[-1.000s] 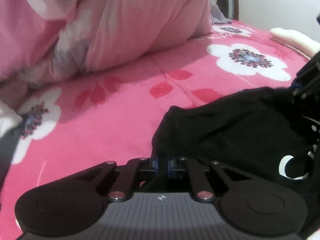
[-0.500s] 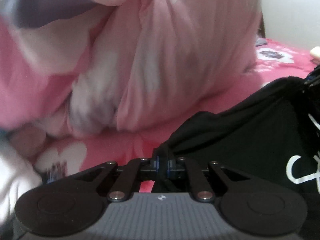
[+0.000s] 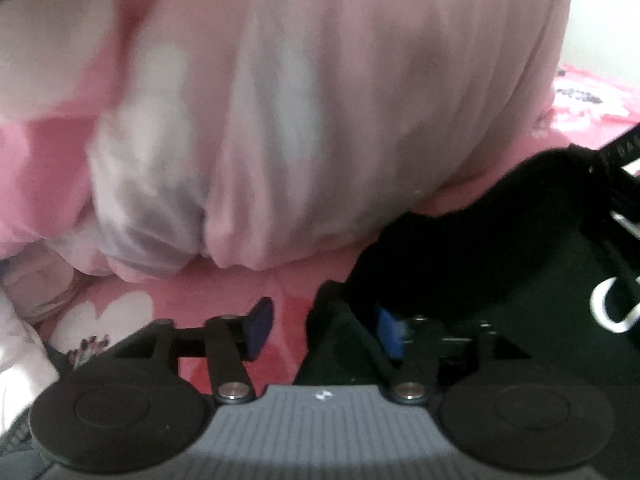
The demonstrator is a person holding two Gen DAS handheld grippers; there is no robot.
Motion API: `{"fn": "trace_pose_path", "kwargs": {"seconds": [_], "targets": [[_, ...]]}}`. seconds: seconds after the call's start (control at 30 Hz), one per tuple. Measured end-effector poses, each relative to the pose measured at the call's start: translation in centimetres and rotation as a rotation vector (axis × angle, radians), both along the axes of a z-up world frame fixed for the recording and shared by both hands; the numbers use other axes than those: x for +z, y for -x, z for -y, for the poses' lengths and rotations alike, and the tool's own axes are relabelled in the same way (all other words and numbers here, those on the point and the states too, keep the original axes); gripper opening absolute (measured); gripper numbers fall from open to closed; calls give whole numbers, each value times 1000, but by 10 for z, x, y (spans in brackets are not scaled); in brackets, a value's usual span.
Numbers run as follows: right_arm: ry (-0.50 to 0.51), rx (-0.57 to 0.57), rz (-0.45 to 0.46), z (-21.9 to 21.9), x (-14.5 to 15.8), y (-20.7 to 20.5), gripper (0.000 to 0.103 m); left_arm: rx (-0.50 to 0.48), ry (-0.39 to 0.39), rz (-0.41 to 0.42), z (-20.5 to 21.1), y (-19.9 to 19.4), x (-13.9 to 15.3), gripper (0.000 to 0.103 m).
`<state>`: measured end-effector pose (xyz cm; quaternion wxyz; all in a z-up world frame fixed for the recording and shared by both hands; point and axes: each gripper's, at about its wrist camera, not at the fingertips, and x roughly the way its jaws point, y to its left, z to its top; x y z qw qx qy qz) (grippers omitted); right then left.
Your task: Fold clothes
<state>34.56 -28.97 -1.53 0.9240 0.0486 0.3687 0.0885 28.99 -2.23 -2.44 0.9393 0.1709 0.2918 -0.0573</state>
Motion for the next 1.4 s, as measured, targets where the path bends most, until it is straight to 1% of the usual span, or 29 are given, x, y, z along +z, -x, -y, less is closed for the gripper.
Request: {"fn": "trace_pose_path", "kwargs": {"seconds": [0.03, 0.1, 0.2, 0.27, 0.37, 0.43, 0.57, 0.6, 0.63, 0.67, 0.7, 0.77, 0.8, 0.83, 0.87, 0.9, 0.93, 0.97, 1.0, 1.03, 1.07, 1.1, 1.13, 1.2, 1.23, 1.3, 1.4], "targets": [[-12, -16, 25, 6, 9, 7, 51, 0, 10, 8, -3, 7, 6, 68], [-41, -36, 70, 20, 31, 28, 56, 3, 30, 19, -9, 23, 20, 71], [-111, -37, 109, 43, 67, 77, 60, 7, 65, 31, -18, 49, 40, 74], [-160, -31, 116, 55, 85, 120, 63, 3, 108, 17, -25, 73, 53, 74], [-228, -4, 92, 65, 95, 195, 69, -25, 198, -38, -27, 113, 64, 74], [-243, 11, 51, 61, 84, 240, 73, -44, 255, -88, -26, 137, 60, 74], [-198, 3, 4, 37, 51, 298, 73, -109, 391, -209, -13, 185, 43, 70], [-187, 1, -8, 31, 43, 312, 72, -120, 422, -239, -8, 190, 37, 64], [-176, -1, -20, 25, 34, 327, 72, -131, 453, -269, -3, 195, 31, 55], [-165, -2, -32, 18, 26, 341, 71, -139, 478, -294, 2, 200, 26, 51], [-154, -4, -43, 12, 18, 356, 71, -142, 493, -312, 7, 203, 20, 44], [-132, -8, -67, 0, 2, 385, 71, -127, 510, -328, 13, 199, 11, 37], [-108, -8, -70, -5, -4, 393, 67, -116, 516, -332, 15, 194, 6, 32], [-66, -6, -58, -9, -5, 393, 58, -104, 521, -335, 17, 190, 2, 29], [-35, -4, -52, -13, -5, 392, 54, -93, 527, -338, 20, 185, -3, 28], [-31, -5, -54, -14, -3, 391, 48, -76, 541, -340, 21, 180, -6, 27], [-46, -5, -60, -14, -1, 390, 36, -57, 565, -345, 20, 174, -8, 26], [-70, -3, -71, -13, 0, 389, 29, -47, 588, -358, 19, 168, -10, 26], [-99, -1, -84, -11, 1, 387, 14, -37, 605, -367, 19, 163, -12, 26], [-134, -5, -100, -8, 0, 384, 7, -29, 614, -371, 20, 159, -14, 25], [-167, -17, -115, -5, -2, 382, 7, -20, 624, -375, 20, 156, -15, 22], [-218, -27, -131, -1, -2, 381, 6, -14, 630, -380, 20, 153, -16, 12], [-297, -31, -149, 4, -2, 381, 5, -11, 634, -387, 18, 152, -15, 1], [-454, -40, -184, 12, 0, 380, 3, -6, 646, -396, 13, 156, -10, 0], [-534, -38, -200, 16, 1, 380, 3, 3, 649, -388, 8, 161, -5, 0], [-688, -12, -225, 19, 3, 378, 3, 16, 654, -364, -6, 166, 7, 0], [-871, 40, -268, 11, -1, 375, 3, 39, 665, -317, -30, 168, 26, 0]]}}
